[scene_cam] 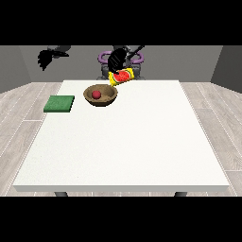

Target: Pick the cup and pour the ball into the bowl, then pick the bowl and place it on the pad

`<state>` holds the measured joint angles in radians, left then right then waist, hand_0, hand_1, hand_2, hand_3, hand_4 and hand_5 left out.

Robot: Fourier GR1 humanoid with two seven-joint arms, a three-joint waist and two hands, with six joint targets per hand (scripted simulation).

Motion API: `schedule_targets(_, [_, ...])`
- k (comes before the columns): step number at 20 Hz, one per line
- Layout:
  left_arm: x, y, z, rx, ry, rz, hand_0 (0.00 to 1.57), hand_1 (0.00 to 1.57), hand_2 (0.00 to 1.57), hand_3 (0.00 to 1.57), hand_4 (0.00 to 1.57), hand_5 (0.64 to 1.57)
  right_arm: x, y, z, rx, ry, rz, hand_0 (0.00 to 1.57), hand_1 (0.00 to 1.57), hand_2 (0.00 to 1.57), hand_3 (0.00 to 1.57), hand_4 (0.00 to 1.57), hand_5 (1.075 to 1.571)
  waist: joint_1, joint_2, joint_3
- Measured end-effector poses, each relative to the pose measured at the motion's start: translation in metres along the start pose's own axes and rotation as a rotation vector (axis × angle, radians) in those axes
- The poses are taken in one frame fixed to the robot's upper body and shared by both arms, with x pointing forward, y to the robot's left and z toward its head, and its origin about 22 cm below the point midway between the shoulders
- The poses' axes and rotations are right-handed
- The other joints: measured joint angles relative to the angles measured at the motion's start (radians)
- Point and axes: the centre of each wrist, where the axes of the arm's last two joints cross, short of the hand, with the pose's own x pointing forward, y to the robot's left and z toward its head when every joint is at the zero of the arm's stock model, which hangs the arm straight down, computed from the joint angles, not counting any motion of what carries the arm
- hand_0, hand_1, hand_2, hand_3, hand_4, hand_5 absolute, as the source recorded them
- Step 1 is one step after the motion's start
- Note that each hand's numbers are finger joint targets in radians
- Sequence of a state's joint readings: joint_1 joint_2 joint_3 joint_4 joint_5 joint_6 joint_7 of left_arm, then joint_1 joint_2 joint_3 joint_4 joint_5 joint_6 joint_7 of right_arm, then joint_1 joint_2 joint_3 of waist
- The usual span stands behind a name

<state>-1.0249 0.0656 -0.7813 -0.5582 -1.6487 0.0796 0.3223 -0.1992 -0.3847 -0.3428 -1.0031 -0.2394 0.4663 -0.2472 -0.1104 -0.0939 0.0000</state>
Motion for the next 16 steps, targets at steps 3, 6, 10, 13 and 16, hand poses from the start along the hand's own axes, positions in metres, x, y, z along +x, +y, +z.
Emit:
schedule_targets(3, [-0.015, -0.008, 0.003, -0.005, 0.145, 0.291, 1.30, 1.30, 1.57, 1.57, 1.57, 1.190, -0.008, -0.005, 0.013, -0.018, 0.030, -0.003, 0.00, 0.00, 0.00, 0.00, 0.00, 1.569, 0.020, -0.018, -0.0044])
schedule_targets(6, [-0.028, -0.016, 0.008, 0.005, 0.315, 0.609, 1.17, 1.17, 1.44, 1.27, 1.46, 1.170, -0.013, -0.004, 0.020, -0.032, 0.044, -0.011, 0.00, 0.00, 0.00, 0.00, 0.10, 1.565, 0.045, -0.022, -0.0084])
schedule_targets(10, [-0.029, -0.029, 0.021, 0.033, 0.522, 1.043, 0.00, 0.00, 0.00, 0.00, 0.63, 1.569, -0.022, 0.009, 0.020, -0.048, 0.049, -0.029, 0.00, 0.00, 0.00, 0.00, 0.35, 1.568, 0.081, 0.000, -0.0160])
schedule_targets(13, [-0.027, -0.041, 0.036, 0.054, 0.662, 1.345, 0.00, 0.00, 0.00, 0.00, 0.00, 1.550, -0.022, 0.025, 0.009, -0.032, 0.020, -0.043, 0.00, 0.00, 0.00, 0.00, 0.30, 1.568, 0.076, 0.056, -0.0222])
schedule_targets(16, [-0.027, -0.050, 0.052, 0.108, 0.736, 1.605, 0.00, 0.00, 0.00, 0.00, 0.00, 1.560, -0.023, 0.047, -0.003, -0.017, 0.003, -0.048, 0.00, 0.00, 0.00, 0.00, 0.30, 1.571, 0.069, 0.101, -0.0216])
